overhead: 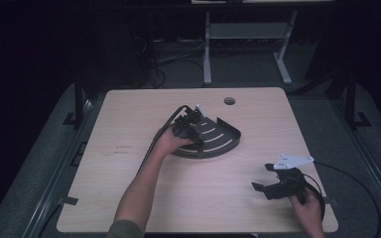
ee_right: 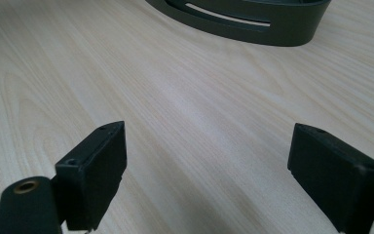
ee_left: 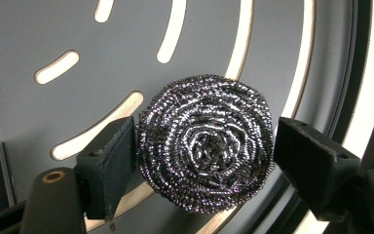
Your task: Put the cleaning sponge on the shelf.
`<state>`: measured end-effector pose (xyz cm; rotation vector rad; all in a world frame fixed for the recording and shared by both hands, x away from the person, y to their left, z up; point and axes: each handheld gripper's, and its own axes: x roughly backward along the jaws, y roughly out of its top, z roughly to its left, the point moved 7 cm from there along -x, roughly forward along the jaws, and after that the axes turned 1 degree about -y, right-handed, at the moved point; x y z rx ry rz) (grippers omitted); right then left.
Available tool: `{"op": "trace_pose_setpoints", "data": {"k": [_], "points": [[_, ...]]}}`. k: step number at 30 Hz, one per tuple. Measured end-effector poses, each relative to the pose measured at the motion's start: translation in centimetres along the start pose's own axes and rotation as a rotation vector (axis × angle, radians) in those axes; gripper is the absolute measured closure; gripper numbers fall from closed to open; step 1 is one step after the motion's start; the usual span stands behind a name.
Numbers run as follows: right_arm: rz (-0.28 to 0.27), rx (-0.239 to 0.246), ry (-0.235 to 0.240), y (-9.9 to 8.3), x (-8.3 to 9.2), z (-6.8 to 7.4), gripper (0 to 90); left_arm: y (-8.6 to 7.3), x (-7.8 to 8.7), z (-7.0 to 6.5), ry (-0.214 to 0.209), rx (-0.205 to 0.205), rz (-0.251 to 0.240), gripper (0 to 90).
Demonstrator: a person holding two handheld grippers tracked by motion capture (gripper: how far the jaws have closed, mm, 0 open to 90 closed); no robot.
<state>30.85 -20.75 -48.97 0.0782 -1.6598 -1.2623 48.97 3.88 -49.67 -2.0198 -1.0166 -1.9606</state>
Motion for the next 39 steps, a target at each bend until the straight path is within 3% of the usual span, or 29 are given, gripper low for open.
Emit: {"op": "trace_pose_setpoints", "data": {"k": [17,21,27,39], "points": [[0.000,-0.002,-0.003,0.0,0.0,-0.1,13.8,-0.7,2.3,-0.8,0.014,-0.018,-0.051,21.3],[0.001,0.001,-0.003,0.0,0.0,0.0,13.9,-0.8,3.1,-1.3,0.016,-0.019,-0.089,21.3],[0.004,0.002,-0.003,0.0,0.0,0.0,13.8,-1.4,4.1,-2.2,0.012,-0.036,-0.100,21.4],[0.006,0.006,-0.004,0.0,-0.1,0.2,13.8,-4.4,5.7,-3.7,0.027,-0.048,-0.126,21.4]]}}
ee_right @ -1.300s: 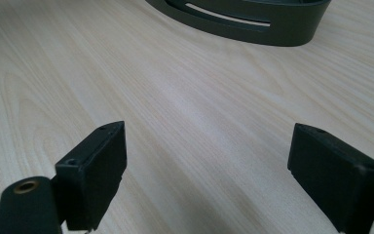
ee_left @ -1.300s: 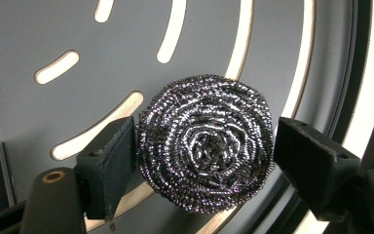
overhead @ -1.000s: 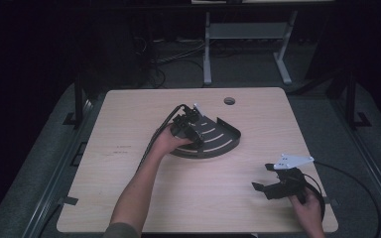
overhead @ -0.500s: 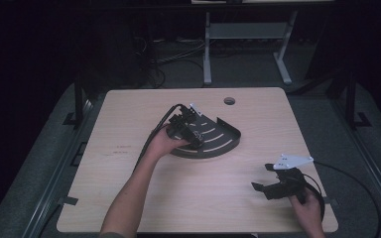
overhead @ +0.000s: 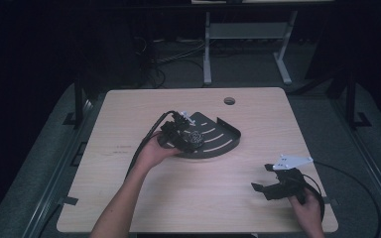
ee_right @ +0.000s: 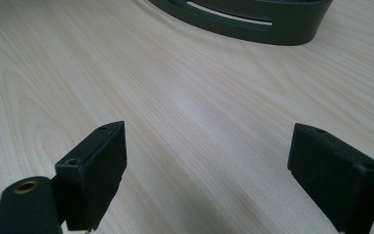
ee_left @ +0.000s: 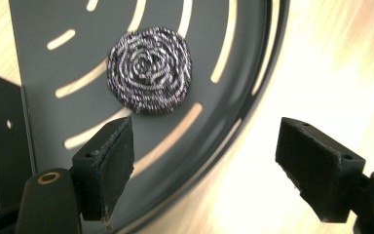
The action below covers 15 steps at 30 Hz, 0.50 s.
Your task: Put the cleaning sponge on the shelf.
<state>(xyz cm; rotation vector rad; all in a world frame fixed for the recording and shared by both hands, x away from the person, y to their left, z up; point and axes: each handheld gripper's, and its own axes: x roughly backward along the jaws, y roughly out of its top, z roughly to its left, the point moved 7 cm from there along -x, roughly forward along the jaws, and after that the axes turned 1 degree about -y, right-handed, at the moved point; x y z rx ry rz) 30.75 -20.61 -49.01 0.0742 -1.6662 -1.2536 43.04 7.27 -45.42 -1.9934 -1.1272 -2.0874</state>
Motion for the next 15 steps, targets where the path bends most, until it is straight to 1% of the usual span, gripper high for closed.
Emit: {"op": "trace_pose_setpoints", "data": {"k": [2,4,9,10,15], "points": [[0.003,-0.002,-0.001,0.0,0.0,0.0,13.8,-0.4,0.3,-0.3,-0.005,-0.001,-0.007,21.3],[0.003,-0.003,-0.001,0.0,0.0,0.0,13.8,-0.8,0.6,-0.6,0.001,-0.005,-0.005,21.3],[0.001,-0.002,-0.002,0.0,0.0,-0.1,13.8,-1.9,1.7,-1.2,0.003,-0.003,-0.031,21.3],[0.001,-0.002,-0.003,0.0,0.0,-0.1,13.8,-2.2,2.0,-1.3,0.009,-0.005,-0.035,21.3],[0.002,-0.002,-0.002,0.0,0.0,0.0,13.8,-3.7,2.8,-1.9,0.010,0.013,-0.058,21.3]]}}
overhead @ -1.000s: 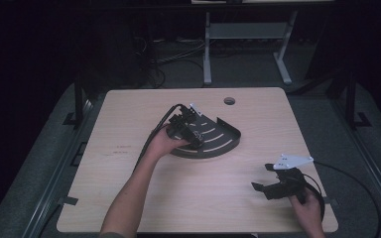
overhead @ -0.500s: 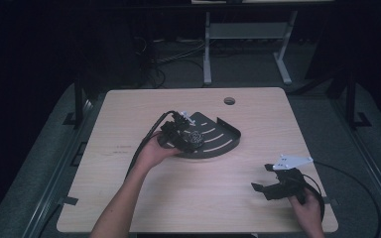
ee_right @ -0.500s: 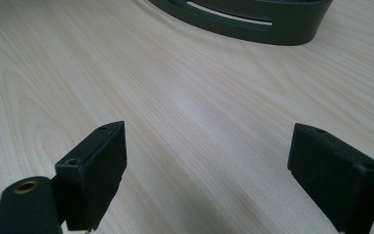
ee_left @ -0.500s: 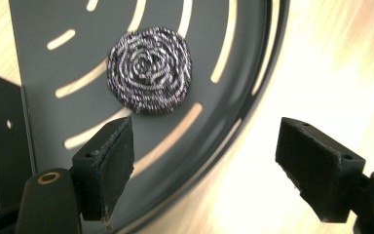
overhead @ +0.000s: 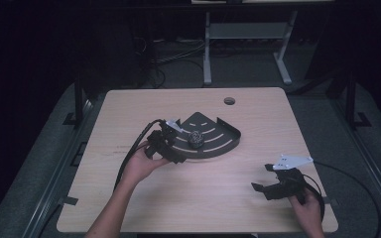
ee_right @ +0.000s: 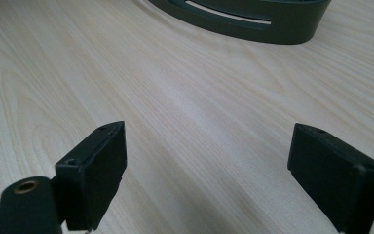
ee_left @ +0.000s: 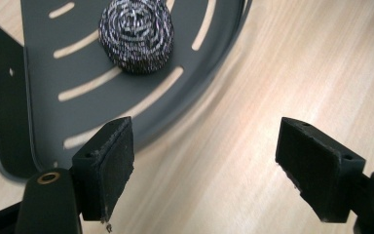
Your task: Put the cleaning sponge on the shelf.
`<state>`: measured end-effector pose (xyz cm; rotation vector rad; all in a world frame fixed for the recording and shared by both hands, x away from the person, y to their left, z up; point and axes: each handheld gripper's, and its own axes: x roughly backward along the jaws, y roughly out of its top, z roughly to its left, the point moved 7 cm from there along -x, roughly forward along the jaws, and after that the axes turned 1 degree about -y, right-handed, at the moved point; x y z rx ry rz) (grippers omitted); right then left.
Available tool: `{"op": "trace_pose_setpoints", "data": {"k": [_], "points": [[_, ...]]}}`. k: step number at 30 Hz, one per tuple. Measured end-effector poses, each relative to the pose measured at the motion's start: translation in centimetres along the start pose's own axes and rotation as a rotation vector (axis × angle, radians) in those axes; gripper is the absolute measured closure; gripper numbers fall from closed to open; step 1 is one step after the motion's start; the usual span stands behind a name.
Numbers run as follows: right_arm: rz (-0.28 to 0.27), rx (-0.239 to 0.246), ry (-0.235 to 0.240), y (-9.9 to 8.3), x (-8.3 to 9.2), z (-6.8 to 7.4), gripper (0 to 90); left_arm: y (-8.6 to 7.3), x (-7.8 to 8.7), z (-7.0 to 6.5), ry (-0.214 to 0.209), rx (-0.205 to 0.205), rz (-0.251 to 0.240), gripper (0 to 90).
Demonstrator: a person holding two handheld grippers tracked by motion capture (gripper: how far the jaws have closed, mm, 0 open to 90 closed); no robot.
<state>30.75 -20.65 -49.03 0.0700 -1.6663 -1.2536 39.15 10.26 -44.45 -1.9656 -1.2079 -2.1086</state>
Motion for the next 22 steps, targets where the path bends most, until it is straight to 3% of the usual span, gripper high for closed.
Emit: {"op": "trace_pose_setpoints", "data": {"k": [22], "points": [[0.000,-0.001,-0.005,0.0,0.0,0.1,13.8,-7.2,3.0,-2.1,0.000,0.069,-0.057,21.1]]}}
